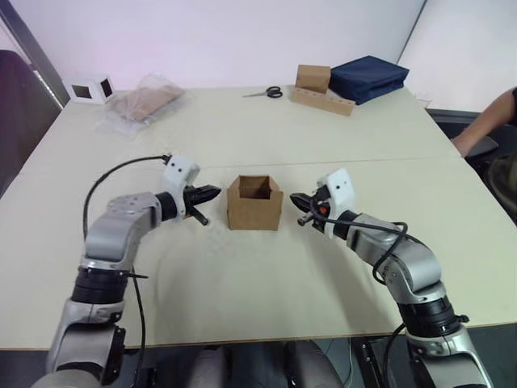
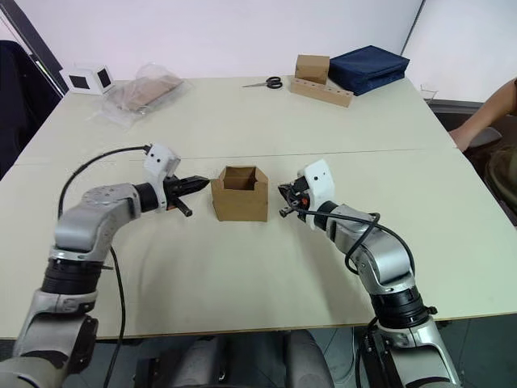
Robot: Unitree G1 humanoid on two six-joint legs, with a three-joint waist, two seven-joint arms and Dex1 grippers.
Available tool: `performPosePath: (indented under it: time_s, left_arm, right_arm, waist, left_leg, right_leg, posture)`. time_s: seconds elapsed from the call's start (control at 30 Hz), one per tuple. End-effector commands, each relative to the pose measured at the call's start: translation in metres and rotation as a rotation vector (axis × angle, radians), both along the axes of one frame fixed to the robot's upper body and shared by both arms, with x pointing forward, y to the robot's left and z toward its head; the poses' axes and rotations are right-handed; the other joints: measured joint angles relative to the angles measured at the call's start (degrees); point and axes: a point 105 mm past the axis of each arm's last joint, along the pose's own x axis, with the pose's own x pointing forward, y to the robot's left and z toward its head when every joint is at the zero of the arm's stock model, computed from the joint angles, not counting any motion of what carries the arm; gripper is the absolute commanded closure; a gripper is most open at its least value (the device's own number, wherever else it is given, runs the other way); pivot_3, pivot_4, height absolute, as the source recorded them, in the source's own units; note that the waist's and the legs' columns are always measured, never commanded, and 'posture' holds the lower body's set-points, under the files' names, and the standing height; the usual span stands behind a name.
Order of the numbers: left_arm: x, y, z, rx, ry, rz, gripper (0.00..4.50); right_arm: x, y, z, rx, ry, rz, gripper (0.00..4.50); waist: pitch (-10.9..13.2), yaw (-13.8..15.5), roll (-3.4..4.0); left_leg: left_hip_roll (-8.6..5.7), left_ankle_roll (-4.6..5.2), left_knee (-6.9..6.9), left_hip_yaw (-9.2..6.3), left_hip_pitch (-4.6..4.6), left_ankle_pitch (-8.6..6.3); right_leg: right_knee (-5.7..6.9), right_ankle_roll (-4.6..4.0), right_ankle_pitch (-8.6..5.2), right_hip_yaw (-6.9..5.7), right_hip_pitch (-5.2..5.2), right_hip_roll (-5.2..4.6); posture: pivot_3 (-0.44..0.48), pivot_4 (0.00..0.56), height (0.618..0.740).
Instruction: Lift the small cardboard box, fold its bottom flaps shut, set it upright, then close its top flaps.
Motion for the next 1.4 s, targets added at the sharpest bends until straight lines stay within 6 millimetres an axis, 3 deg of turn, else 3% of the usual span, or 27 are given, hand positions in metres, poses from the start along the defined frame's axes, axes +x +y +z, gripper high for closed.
performPosePath:
  time_s: [0.03, 0.23, 0.57, 1.4]
  left_arm:
    - [0.003, -0.001, 0.004, 0.007, -0.052, 0.025, 4.46]
    - [0.000, -0.016, -0.007, -0.013, -0.014, -0.016, 4.46]
    - [-0.020, -0.023, -0.019, 0.018, 0.103, -0.093, 4.46]
    - [-0.047, -0.027, -0.020, 0.044, 0.208, -0.163, 4.46]
  right_arm:
    - [-0.001, 0.006, 0.006, -0.012, -0.031, 0.032, 4.50]
    - [-0.001, 0.021, -0.001, -0.006, -0.004, 0.075, 4.50]
    - [-0.024, 0.034, -0.006, 0.013, 0.073, 0.184, 4.50]
    - [-0.033, 0.018, -0.008, -0.017, 0.089, 0.137, 4.50]
  waist:
    - [0.0, -0.2, 0.00]
    - [0.0, -0.3, 0.00]
    - [0.0, -0.3, 0.01]
    - [0.0, -0.3, 0.01]
  left_leg:
    - [0.01, 0.00, 0.00, -0.01, -0.01, 0.00]
    - [0.00, 0.00, -0.01, 0.00, 0.00, 0.00]
    - [0.00, 0.00, -0.01, -0.01, 0.00, 0.00]
    - [0.00, 0.00, -0.02, -0.02, 0.00, 0.00]
  right_leg:
    - [0.00, 0.00, 0.00, 0.00, -0.01, 0.01]
    - [0.00, 0.00, 0.00, 0.00, 0.00, 0.01]
    - [0.00, 0.00, 0.00, 0.00, 0.00, 0.01]
    - [-0.01, 0.00, 0.00, 0.00, 0.01, 0.00]
  posture:
    - [0.000, 0.150, 0.740]
    - [0.000, 0.150, 0.740]
    - [0.000, 0.150, 0.740]
    - [0.000, 0.150, 0.740]
